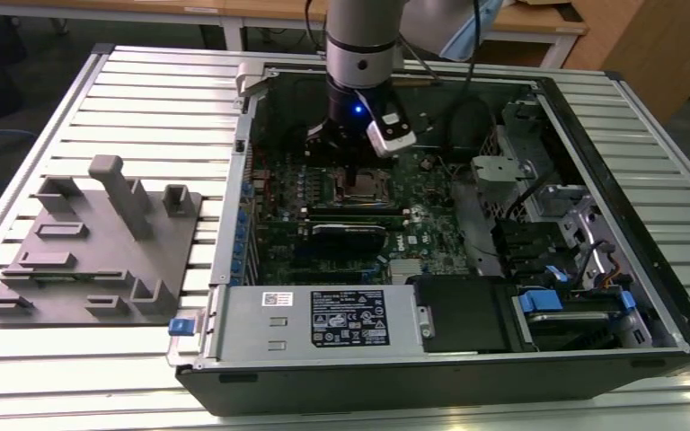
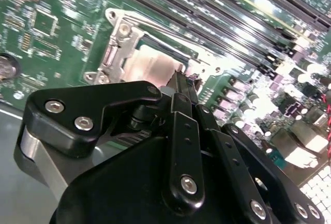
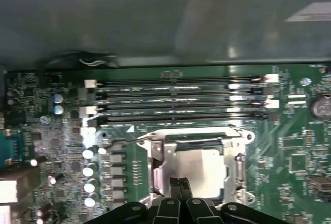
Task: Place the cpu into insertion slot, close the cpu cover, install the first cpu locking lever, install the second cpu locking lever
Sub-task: 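Close the cpu cover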
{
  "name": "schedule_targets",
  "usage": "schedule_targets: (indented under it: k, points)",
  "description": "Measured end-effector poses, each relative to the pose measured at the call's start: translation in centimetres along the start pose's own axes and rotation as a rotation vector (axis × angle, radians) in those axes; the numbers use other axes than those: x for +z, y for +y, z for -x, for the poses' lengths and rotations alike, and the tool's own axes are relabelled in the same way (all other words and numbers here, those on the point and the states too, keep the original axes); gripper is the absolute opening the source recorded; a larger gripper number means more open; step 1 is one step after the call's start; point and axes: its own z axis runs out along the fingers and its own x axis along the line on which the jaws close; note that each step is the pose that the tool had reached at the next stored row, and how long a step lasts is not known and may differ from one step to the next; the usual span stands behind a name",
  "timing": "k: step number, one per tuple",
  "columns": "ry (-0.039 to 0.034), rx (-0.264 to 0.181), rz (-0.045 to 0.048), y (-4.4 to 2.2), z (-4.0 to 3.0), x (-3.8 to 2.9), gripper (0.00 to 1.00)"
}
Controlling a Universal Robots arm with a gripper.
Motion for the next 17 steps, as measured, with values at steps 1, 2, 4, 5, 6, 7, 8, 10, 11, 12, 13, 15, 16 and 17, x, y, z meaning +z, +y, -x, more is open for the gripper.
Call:
schedule_targets:
  k: [1, 2, 4, 5, 6, 7, 8, 10, 11, 12, 13, 15, 16, 17]
  points:
    - [0.0, 0.0, -0.0001, -0.01, -0.17, 0.05, 0.1]
    - [0.0001, 0.0, -0.0001, -0.02, -0.31, 0.11, 0.1]
    - [-0.0001, 0.0, 0.0001, -0.02, -0.52, 0.29, 0.1]
    - [-0.0001, 0.0, 0.0002, -0.02, -0.61, 0.38, 0.1]
    - [0.0, 0.0, 0.0002, -0.02, -0.69, 0.44, 0.1]
    - [0.0002, 0.0, 0.0001, -0.03, -0.76, 0.47, 0.1]
    - [0.0001, 0.0, 0.0001, -0.03, -0.84, 0.51, 0.1]
    - [0.0, 0.0, 0.0003, -0.02, -0.94, 0.62, 0.1]
    - [0.0, 0.0, 0.0003, -0.02, -0.97, 0.69, 0.1]
    - [0.0, 0.0, 0.0004, -0.02, -1.0, 0.76, 0.1]
    - [0.0, 0.0, 0.0003, -0.02, -1.02, 0.82, 0.1]
    - [0.0001, -0.001, 0.0002, -0.03, -1.06, 0.85, 0.1]
    - [0.0001, -0.001, 0.0001, -0.03, -1.06, 0.85, 0.1]
    - [0.0001, 0.0, 0.0, -0.02, -1.06, 0.85, 0.1]
